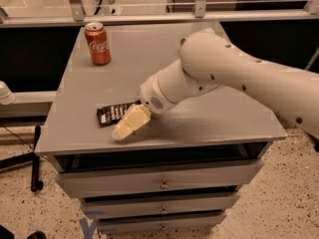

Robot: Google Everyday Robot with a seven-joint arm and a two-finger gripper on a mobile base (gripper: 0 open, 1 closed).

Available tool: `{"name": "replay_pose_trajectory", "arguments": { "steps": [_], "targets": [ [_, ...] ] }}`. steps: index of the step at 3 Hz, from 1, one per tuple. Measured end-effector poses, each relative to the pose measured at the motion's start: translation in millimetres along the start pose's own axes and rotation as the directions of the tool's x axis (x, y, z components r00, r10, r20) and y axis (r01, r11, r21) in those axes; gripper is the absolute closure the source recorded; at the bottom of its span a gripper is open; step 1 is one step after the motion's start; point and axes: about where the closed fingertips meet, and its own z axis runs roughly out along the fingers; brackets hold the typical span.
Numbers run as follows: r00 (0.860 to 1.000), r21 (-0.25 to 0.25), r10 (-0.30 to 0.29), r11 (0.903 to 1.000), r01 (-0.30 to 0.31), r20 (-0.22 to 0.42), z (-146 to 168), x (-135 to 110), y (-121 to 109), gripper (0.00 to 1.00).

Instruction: Move rxbar chocolate near 7up can

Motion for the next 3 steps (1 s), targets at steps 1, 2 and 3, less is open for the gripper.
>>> {"name": "replay_pose_trajectory", "arguments": {
  "steps": [1, 2, 3],
  "targets": [
    [1.000, -0.007, 0.014, 0.9999, -0.014, 0.023, 9.7, -11.3, -1.8, 0.00],
    [0.999, -0.014, 0.022, 0.9997, -0.021, 0.036, 16.3, -17.9, -2.7, 0.00],
    [0.999, 0.007, 0.009, 0.9999, -0.009, 0.047, 6.5, -9.3, 0.3, 0.17]
  ]
}}
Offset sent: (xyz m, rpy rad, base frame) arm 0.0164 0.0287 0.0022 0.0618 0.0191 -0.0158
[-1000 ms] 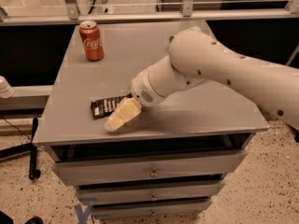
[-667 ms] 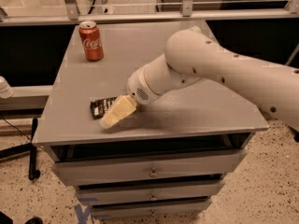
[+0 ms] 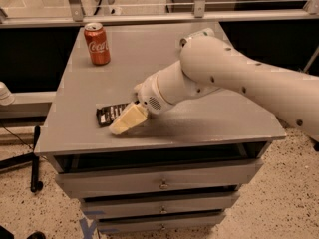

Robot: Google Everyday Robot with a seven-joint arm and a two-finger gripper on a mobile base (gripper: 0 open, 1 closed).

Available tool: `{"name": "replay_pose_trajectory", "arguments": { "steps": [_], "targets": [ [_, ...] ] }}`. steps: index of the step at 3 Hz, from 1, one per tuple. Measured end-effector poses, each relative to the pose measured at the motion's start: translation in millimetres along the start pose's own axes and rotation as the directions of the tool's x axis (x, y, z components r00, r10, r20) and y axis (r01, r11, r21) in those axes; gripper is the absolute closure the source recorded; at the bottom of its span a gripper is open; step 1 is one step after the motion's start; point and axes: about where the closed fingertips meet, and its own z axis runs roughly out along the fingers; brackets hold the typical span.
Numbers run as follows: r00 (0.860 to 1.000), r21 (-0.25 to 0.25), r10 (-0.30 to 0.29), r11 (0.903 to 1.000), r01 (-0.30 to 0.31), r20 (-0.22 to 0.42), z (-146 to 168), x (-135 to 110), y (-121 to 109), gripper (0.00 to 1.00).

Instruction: Move rxbar chocolate near 7up can

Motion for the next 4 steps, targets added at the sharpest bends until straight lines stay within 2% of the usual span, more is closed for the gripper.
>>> {"name": "replay_pose_trajectory", "arguments": {
  "steps": [1, 2, 3, 4],
  "targets": [
    [0.999, 0.035, -0.033, 0.9989, 0.031, 0.040, -18, 14, 5, 0.41],
    [0.990, 0.088, -0.106, 0.9913, 0.098, 0.093, -45, 19, 6, 0.64],
    [0.982, 0.125, -0.139, 0.9846, 0.123, 0.127, -68, 16, 2, 0.88],
    [0.976, 0.165, -0.160, 0.9769, 0.136, 0.144, -86, 1, -10, 1.00]
  ]
}}
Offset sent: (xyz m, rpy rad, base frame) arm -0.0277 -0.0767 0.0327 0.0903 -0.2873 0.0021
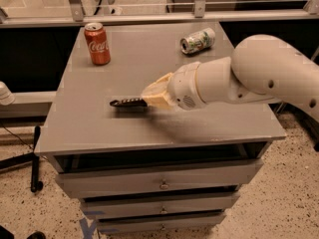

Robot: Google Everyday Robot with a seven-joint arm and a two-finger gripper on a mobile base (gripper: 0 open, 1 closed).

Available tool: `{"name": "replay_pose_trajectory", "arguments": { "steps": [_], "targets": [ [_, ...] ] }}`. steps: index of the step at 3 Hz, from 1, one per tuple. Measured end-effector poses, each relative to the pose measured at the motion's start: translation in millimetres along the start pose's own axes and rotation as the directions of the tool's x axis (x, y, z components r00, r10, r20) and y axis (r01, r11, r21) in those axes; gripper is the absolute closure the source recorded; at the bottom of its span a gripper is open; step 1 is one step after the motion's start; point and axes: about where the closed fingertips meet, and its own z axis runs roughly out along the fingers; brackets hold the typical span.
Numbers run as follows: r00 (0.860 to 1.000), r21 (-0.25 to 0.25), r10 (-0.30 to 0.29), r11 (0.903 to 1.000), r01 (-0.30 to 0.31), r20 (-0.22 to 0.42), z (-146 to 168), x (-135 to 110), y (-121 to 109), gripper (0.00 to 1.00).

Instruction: Move rxbar chocolate near 7up can

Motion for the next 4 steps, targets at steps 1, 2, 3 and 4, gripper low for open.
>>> {"name": "replay_pose_trajectory", "arguments": {
  "steps": [1, 2, 3, 4],
  "targets": [
    [0.999, 0.064, -0.035, 0.9974, 0.035, 0.002, -16, -18, -30, 1.00],
    [0.994, 0.146, -0.106, 0.9835, 0.107, -0.018, -44, -30, -65, 1.00],
    [0.993, 0.160, -0.116, 0.9802, 0.117, -0.017, -49, -34, -71, 1.00],
    [0.998, 0.155, -0.066, 0.9855, 0.069, -0.024, -48, -21, -49, 0.82]
  ]
}}
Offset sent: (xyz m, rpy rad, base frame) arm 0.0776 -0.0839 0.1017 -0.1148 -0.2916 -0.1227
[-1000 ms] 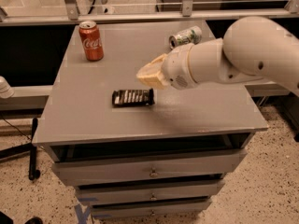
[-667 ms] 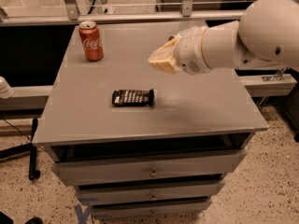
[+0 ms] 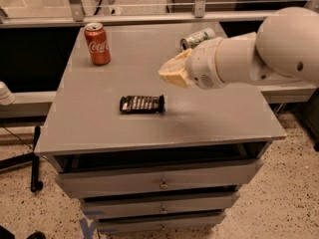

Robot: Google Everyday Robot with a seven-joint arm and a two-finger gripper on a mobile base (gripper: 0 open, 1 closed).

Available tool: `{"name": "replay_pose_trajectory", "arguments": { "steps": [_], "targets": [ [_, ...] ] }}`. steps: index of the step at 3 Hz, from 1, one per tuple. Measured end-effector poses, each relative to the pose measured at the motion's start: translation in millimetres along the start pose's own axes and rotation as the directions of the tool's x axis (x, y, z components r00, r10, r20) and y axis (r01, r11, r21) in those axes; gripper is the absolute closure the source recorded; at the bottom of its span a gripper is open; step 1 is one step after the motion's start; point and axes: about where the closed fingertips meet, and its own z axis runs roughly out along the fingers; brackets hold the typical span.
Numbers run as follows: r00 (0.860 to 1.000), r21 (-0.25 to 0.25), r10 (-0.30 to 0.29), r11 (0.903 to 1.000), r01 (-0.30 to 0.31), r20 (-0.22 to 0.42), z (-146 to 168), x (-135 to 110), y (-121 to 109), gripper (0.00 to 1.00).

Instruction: Move rxbar chocolate near 7up can

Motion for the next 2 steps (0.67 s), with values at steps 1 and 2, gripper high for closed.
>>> {"name": "replay_pose_trajectory", "arguments": {
  "steps": [1, 2],
  "targets": [
    [0.999, 0.001, 0.045, 0.9990, -0.045, -0.019, 9, 16, 36, 0.59],
    [0.997, 0.015, 0.070, 0.9975, -0.070, -0.038, 17, 29, 55, 0.36]
  ]
}}
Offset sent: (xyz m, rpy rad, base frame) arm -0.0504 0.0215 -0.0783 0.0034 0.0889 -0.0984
